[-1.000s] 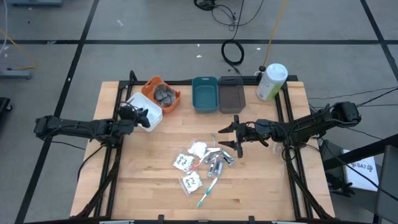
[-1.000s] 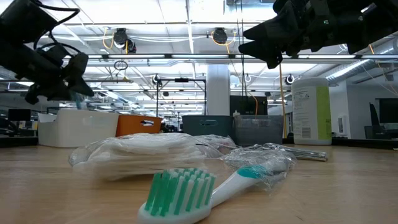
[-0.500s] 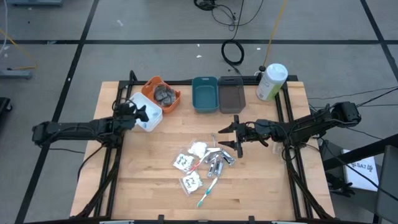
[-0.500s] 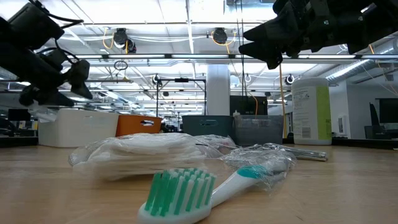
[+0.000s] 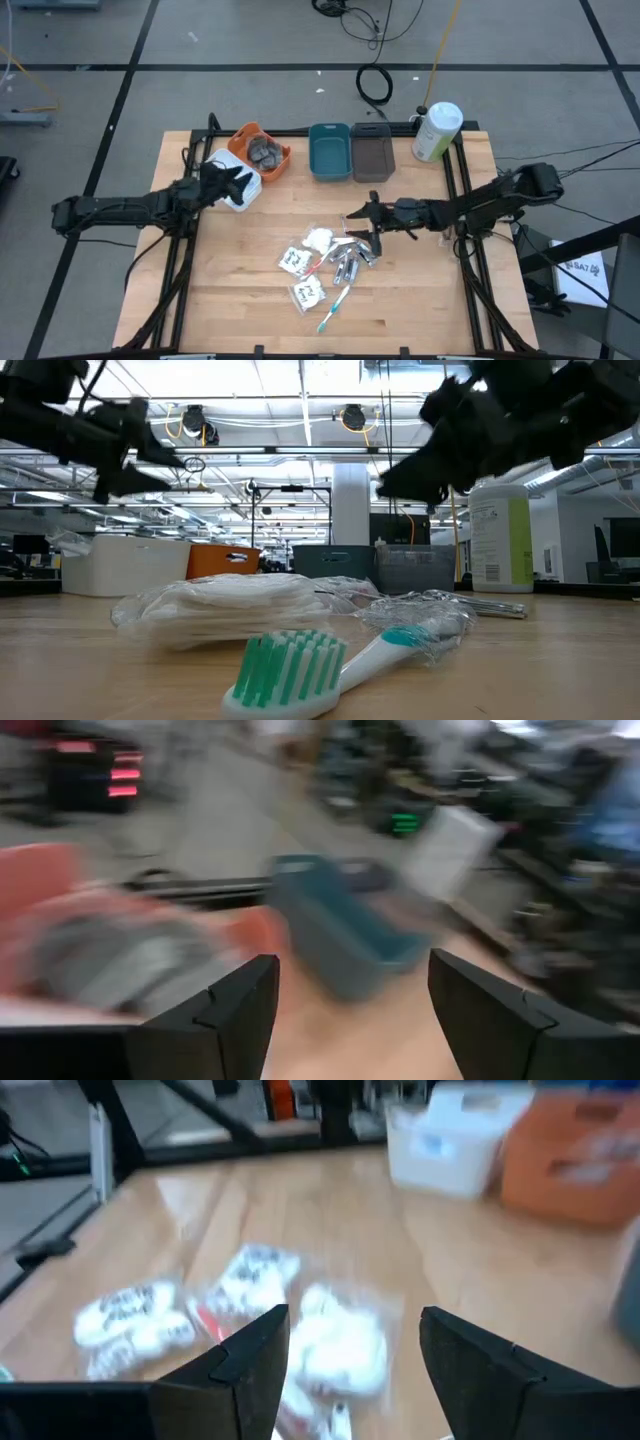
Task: Pick & Place Travel size toiletries
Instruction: Put the orange toothbrush into the white bin
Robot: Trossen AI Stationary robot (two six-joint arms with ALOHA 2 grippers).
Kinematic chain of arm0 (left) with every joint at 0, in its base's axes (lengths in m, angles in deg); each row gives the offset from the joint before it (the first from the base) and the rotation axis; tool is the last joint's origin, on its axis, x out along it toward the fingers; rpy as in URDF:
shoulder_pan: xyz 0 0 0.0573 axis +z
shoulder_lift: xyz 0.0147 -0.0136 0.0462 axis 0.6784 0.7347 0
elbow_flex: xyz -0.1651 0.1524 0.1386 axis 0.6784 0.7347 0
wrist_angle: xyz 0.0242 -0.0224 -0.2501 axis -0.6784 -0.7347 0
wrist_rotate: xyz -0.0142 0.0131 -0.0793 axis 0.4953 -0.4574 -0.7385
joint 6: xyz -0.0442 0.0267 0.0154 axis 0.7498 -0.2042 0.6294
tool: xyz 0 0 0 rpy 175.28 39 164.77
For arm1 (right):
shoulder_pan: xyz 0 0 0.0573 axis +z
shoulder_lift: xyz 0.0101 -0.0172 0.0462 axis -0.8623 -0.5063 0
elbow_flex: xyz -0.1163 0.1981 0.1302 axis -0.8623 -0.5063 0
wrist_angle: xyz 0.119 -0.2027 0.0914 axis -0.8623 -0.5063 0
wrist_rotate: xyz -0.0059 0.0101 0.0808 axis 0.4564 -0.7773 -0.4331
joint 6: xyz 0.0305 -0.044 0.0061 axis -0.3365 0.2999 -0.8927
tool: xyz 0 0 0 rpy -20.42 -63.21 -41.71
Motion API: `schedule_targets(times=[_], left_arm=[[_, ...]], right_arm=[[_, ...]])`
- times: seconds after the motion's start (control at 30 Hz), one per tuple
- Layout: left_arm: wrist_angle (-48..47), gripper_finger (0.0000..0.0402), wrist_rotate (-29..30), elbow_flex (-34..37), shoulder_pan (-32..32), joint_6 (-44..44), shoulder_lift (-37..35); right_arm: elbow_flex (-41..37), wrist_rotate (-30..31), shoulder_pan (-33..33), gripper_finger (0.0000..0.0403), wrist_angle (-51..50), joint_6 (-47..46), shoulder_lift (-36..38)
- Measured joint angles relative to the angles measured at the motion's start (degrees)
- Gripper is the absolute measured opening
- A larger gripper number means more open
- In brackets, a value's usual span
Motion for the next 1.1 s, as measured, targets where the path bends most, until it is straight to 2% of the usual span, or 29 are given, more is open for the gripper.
schedule_targets(times=[0.13,0.3,0.43,0.7,0.83,0.97,1.1], left_arm=[[3.6,0.0237,-5.3,0.0,-2.4,-3.1,1.4],[4.2,0.0232,-5.2,0.0,-4.1,-4.0,4.2],[6.3,0.0236,-5.2,0.0,-4.1,-4.1,5.9],[7.1,0.0236,-5.1,0.0,-4.1,-4.1,7.3],[7.6,0.0237,-5.1,0.0,-4.0,-4.0,7.6],[7.8,0.0237,-5.1,0.0,-4.0,-4.0,7.6],[7.8,0.0237,-5.1,0.0,-4.0,-4.0,7.6]], right_arm=[[5.8,-5.4,0.0,0.0212,-4.9,-1.0,-7.4],[15.5,-11.6,0.0,0.0212,-20.9,-1.0,-16.0],[19.7,-16.6,0.0,0.0212,-23.8,-1.7,-21.3],[21.9,-16.5,0.0,0.0212,-22.5,-1.1,-24.5],[21.9,-13.1,0.0,0.0205,-22.4,-0.8,-24.5],[21.9,-12.0,-0.1,0.0184,-22.8,-0.4,-24.5],[21.9,-12.0,-0.1,0.0147,-24.0,0.1,-24.5]])
